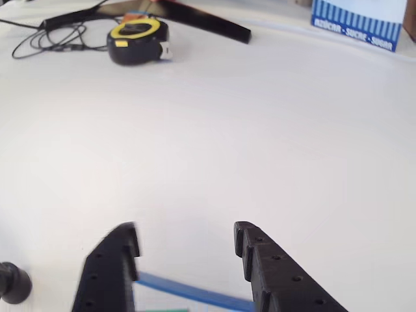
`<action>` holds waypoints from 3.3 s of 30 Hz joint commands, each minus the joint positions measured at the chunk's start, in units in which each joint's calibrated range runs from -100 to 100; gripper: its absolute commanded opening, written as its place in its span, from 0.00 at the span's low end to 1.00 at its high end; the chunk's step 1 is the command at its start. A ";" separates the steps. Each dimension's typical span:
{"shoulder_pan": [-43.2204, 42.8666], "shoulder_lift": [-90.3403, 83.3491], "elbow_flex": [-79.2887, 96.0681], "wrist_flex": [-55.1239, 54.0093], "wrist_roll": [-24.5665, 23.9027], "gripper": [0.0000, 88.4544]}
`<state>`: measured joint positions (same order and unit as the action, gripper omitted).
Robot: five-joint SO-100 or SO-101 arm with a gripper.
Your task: Tower of hanoi
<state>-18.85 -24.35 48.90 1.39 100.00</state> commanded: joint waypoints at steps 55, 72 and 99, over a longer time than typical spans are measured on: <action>34.60 -30.06 22.11 20.19 0.00 0.32; 29.03 -4.18 41.83 -34.04 0.00 0.35; 24.23 39.97 23.93 -61.56 0.00 0.32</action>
<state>6.71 15.11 74.19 -58.21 100.00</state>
